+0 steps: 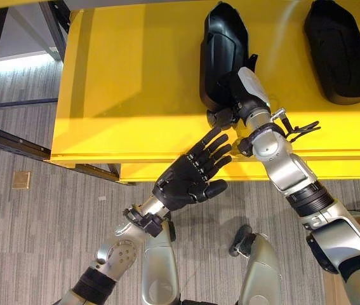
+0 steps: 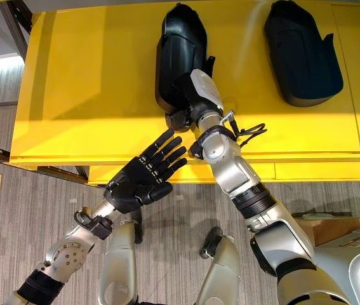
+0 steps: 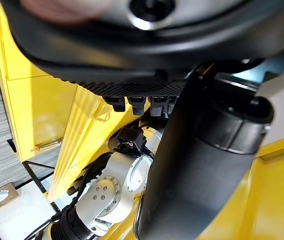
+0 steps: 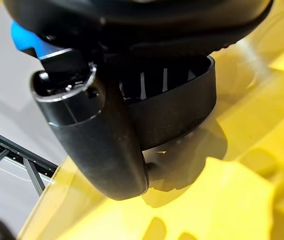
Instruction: Move parts from the plastic box to the shelf.
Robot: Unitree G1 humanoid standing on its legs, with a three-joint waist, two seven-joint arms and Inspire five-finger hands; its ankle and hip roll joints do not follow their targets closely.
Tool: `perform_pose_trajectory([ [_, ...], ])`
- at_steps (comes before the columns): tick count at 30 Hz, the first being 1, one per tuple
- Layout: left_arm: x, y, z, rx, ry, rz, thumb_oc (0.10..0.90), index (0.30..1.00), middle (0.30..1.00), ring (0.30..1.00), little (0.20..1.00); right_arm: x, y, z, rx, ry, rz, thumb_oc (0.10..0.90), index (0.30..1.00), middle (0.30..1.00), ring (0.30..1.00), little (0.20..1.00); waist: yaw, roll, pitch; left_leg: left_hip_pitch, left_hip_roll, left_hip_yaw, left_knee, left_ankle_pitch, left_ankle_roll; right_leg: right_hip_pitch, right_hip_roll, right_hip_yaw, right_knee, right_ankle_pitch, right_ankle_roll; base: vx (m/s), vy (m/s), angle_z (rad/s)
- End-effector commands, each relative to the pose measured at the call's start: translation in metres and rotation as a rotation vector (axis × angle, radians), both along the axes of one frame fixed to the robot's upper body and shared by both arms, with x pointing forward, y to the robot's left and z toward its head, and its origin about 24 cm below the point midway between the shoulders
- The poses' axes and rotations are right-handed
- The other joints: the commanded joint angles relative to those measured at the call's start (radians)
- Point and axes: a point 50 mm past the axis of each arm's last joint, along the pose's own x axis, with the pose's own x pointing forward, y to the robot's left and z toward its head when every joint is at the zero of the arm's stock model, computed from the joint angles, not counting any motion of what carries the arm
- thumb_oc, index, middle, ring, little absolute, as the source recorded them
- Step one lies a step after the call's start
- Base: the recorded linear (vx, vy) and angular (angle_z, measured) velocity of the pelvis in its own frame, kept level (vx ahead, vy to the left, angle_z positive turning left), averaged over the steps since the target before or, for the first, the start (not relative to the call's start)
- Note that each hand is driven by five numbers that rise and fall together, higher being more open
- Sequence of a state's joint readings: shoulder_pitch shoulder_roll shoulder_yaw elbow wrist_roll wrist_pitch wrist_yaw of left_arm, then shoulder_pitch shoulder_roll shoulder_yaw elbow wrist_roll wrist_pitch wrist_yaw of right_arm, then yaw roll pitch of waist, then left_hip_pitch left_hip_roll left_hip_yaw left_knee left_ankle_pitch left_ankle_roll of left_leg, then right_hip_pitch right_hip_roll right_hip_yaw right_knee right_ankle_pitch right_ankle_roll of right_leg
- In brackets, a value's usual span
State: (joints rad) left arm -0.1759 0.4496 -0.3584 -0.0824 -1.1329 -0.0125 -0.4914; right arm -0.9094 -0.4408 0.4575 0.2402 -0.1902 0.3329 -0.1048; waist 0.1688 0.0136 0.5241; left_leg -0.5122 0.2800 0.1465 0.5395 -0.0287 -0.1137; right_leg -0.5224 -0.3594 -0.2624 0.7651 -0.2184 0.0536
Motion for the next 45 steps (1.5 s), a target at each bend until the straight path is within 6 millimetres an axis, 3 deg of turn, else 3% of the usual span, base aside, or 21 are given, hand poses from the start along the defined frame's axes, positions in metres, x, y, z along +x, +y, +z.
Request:
perform_pose_trajectory([
  [1,-0.022,-0.022,0.046,-0.139,-0.256,-0.199,0.9,1.0,1.0,1.0,1.0,-0.012,0.03,-0.035,0.065,0.229,0.232,0.9,1.0,1.0,1.0,1.0,0.019,-0.004,-0.004,0.036,-0.009,-0.026,0.017,-0.115,0.04,0.052,-0.008,0.028,-0.055,0.03,0.039,0.01,0.03,-0.02],
  [6,-0.02,-0.027,0.045,-0.15,-0.24,-0.199,0.9,1.0,1.0,1.0,1.0,-0.017,0.043,-0.04,0.139,0.285,0.312,0.9,1.0,1.0,1.0,1.0,0.013,-0.003,-0.004,0.055,-0.008,-0.02,0.015,-0.114,0.041,0.068,-0.007,0.034,-0.059,0.031,0.038,0.02,0.018,-0.01],
  [9,-0.02,-0.028,0.045,-0.152,-0.24,-0.218,0.9,1.0,1.0,1.0,1.0,-0.015,0.044,-0.032,0.142,0.229,0.302,0.9,1.0,1.0,1.0,1.0,0.016,-0.002,-0.004,0.062,-0.009,-0.02,0.01,-0.11,0.041,0.077,-0.007,0.03,-0.069,0.037,0.038,0.0,0.0,0.0],
  [16,-0.019,-0.025,0.048,-0.166,-0.242,-0.204,0.9,1.0,1.0,1.0,1.0,-0.002,0.012,0.007,-0.187,-0.113,0.024,0.9,1.0,1.0,1.0,1.0,0.02,0.003,-0.004,0.064,-0.007,-0.02,0.014,-0.113,0.043,0.08,-0.01,0.026,-0.058,0.034,0.04,0.02,0.008,0.01],
  [19,-0.02,-0.022,0.051,-0.172,-0.242,-0.201,0.9,1.0,1.0,1.0,1.0,-0.002,-0.009,0.032,-0.461,-0.317,-0.173,0.9,1.0,1.0,1.0,1.0,0.018,0.001,-0.004,0.063,-0.007,-0.021,0.016,-0.115,0.046,0.079,-0.003,0.028,-0.052,0.029,0.04,0.0,0.0,0.0],
  [24,-0.02,-0.018,0.052,-0.176,-0.251,-0.2,0.9,1.0,1.0,1.0,1.0,-0.002,-0.022,0.043,-0.564,-0.402,-0.291,0.9,1.0,1.0,1.0,1.0,0.017,0.002,-0.004,0.06,-0.008,-0.021,0.013,-0.114,0.046,0.076,0.0,0.031,-0.057,0.031,0.042,0.0,0.0,0.0],
  [32,-0.021,-0.016,0.056,-0.18,-0.253,-0.209,0.9,1.0,1.0,1.0,1.0,0.001,-0.031,0.044,-0.649,-0.433,-0.366,0.9,1.0,1.0,1.0,1.0,0.021,0.007,-0.004,0.058,-0.008,-0.019,0.011,-0.113,0.046,0.073,-0.003,0.03,-0.058,0.033,0.044,0.0,0.0,0.0],
  [37,-0.021,-0.012,0.057,-0.179,-0.254,-0.204,0.9,1.0,1.0,1.0,1.0,0.002,-0.028,0.04,-0.73,-0.399,-0.319,0.9,1.0,1.0,1.0,1.0,0.025,0.003,-0.004,0.065,-0.008,-0.017,0.006,-0.109,0.045,0.08,-0.005,0.028,-0.06,0.032,0.044,0.0,0.0,0.0],
  [45,-0.023,-0.005,0.058,-0.181,-0.258,-0.179,0.9,1.0,1.0,1.0,1.0,-0.011,-0.02,0.03,-0.608,-0.332,-0.182,0.9,1.0,1.0,1.0,1.0,0.011,-0.011,-0.004,0.078,-0.005,-0.01,-0.001,-0.108,0.042,0.091,-0.002,0.029,-0.072,0.034,0.048,0.0,0.0,0.0],
])
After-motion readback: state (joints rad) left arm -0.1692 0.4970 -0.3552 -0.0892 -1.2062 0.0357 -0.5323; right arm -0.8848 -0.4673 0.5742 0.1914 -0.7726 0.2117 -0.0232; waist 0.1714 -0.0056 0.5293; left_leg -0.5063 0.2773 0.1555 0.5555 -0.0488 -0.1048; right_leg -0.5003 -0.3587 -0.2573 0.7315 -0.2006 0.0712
